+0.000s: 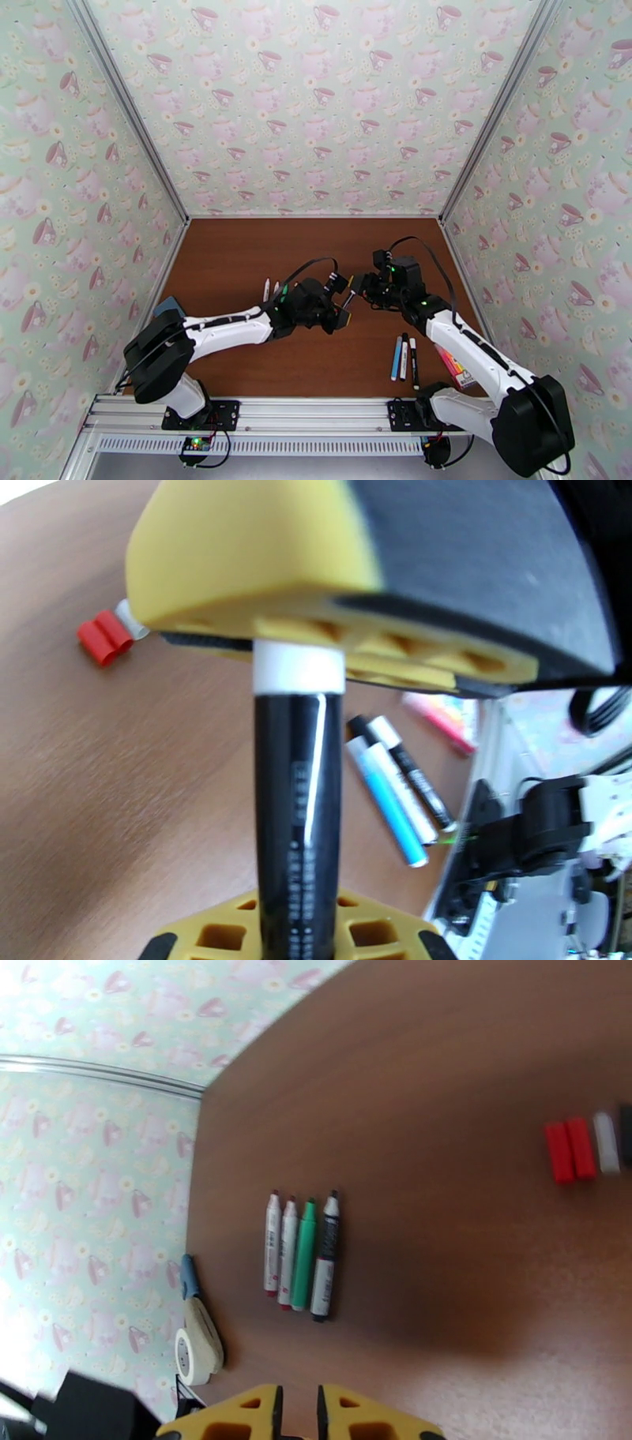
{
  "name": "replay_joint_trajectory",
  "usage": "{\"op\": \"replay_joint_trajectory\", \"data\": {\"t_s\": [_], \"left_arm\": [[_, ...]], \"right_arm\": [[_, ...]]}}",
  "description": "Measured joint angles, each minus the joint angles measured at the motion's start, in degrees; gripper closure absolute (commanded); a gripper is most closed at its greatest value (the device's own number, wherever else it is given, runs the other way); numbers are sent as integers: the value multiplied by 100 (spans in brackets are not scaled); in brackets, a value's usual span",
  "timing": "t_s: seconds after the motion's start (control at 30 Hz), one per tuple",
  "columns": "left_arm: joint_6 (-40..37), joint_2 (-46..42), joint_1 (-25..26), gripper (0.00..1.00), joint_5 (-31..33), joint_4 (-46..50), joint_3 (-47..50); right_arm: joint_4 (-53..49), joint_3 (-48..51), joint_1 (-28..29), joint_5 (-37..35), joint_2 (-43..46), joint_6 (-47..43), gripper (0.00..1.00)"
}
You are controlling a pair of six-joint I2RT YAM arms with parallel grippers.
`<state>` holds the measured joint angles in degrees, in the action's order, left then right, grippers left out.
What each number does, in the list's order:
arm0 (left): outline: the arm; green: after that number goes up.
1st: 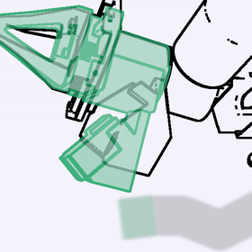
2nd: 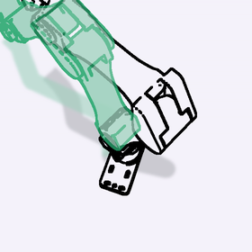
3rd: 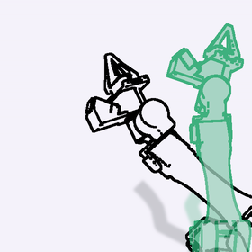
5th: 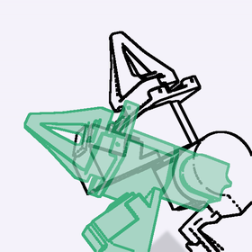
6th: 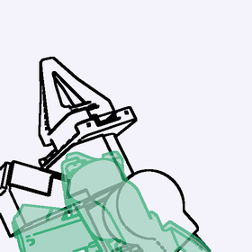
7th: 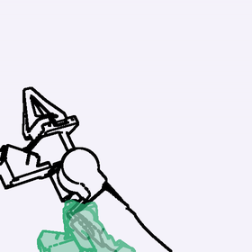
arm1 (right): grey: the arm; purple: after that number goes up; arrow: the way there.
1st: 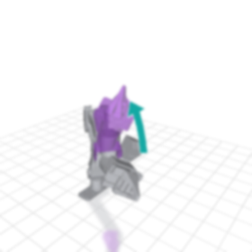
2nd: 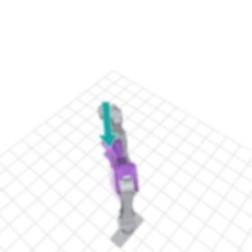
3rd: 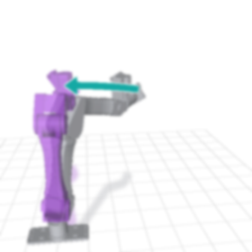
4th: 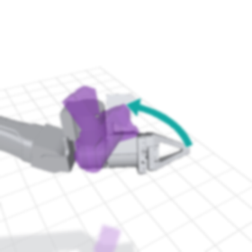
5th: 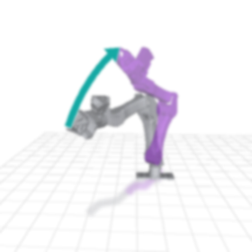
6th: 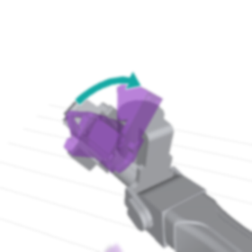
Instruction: Open the pen caps
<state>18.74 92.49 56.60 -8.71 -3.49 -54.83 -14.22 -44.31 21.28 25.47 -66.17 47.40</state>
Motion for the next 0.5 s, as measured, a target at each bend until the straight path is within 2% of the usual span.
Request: {"op": "replay_joint_trajectory", "data": {"t_s": [0.1,0.2,0.4,0.5], "left_arm": [[-127,0,87,100,323,127,-37],[-181,-11,68,100,212,149,-37],[48,-46,-385,99,-1351,-136,-17],[111,-90,-511,99,-1799,-262,-17]], "right_arm": [[-208,-66,9,-63,0,44,96],[-267,-76,7,-55,4,42,97],[-66,-74,-170,339,136,-20,98],[52,-74,-284,605,245,-81,98]]}}
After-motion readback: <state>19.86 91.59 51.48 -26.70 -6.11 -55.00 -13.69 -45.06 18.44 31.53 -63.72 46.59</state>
